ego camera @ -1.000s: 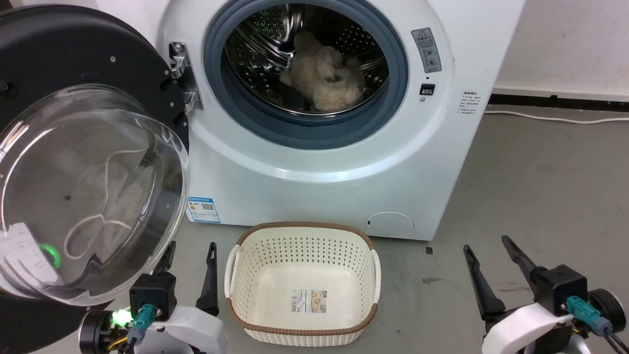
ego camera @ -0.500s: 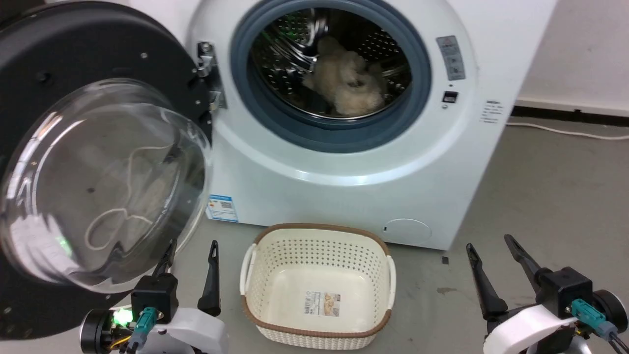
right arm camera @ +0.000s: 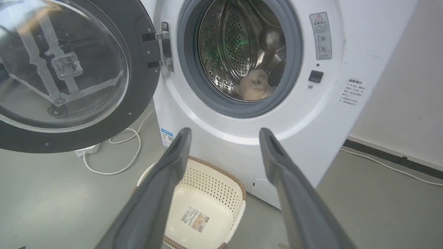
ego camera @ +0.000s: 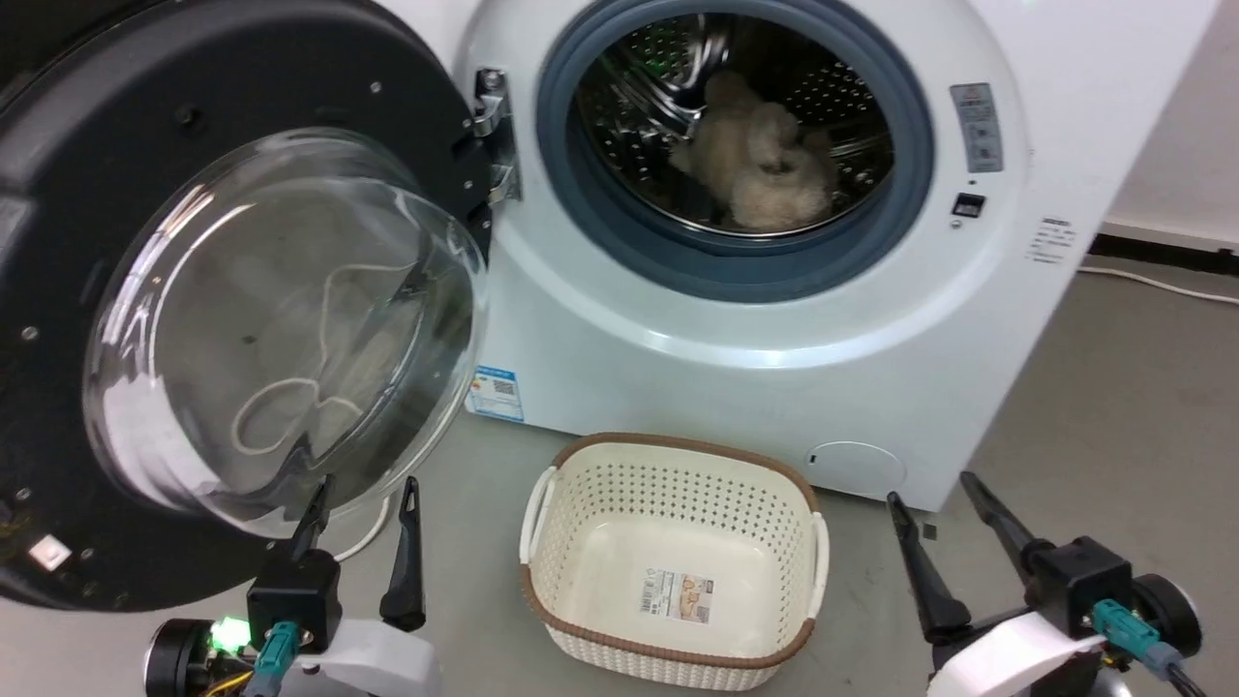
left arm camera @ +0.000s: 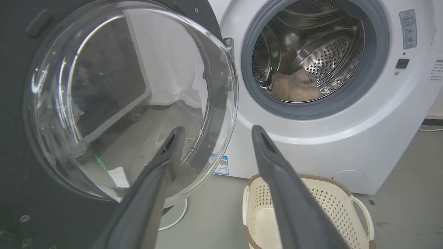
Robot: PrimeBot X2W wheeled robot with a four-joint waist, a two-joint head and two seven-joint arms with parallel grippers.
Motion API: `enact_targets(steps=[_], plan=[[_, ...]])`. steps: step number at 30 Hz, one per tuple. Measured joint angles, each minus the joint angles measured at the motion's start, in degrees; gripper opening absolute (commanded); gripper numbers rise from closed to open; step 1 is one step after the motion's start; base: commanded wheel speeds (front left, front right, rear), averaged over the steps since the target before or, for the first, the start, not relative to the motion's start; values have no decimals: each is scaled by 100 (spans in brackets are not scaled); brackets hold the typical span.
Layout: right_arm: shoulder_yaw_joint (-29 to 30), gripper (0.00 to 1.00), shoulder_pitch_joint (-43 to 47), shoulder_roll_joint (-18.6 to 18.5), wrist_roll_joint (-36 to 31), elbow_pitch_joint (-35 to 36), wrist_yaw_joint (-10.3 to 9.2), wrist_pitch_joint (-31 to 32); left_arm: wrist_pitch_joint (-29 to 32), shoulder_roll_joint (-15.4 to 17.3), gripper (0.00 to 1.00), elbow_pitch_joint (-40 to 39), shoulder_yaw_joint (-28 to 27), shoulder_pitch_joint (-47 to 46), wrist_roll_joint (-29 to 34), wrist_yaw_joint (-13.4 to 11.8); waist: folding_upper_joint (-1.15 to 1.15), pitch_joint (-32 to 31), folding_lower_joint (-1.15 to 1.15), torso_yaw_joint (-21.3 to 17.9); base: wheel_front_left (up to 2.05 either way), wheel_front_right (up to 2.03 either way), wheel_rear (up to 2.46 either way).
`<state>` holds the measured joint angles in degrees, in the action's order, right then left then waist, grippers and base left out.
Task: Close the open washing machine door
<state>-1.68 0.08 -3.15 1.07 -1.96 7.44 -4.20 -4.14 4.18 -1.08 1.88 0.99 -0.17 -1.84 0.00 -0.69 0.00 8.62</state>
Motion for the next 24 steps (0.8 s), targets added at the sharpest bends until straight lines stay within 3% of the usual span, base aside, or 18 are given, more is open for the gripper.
enact_targets(steps=[24], plan=[[-495, 100, -204, -76, 132, -406, 0, -298, -300, 74, 100, -253, 2, 230, -2, -237, 0, 66, 0, 633, -1, -1, -1]])
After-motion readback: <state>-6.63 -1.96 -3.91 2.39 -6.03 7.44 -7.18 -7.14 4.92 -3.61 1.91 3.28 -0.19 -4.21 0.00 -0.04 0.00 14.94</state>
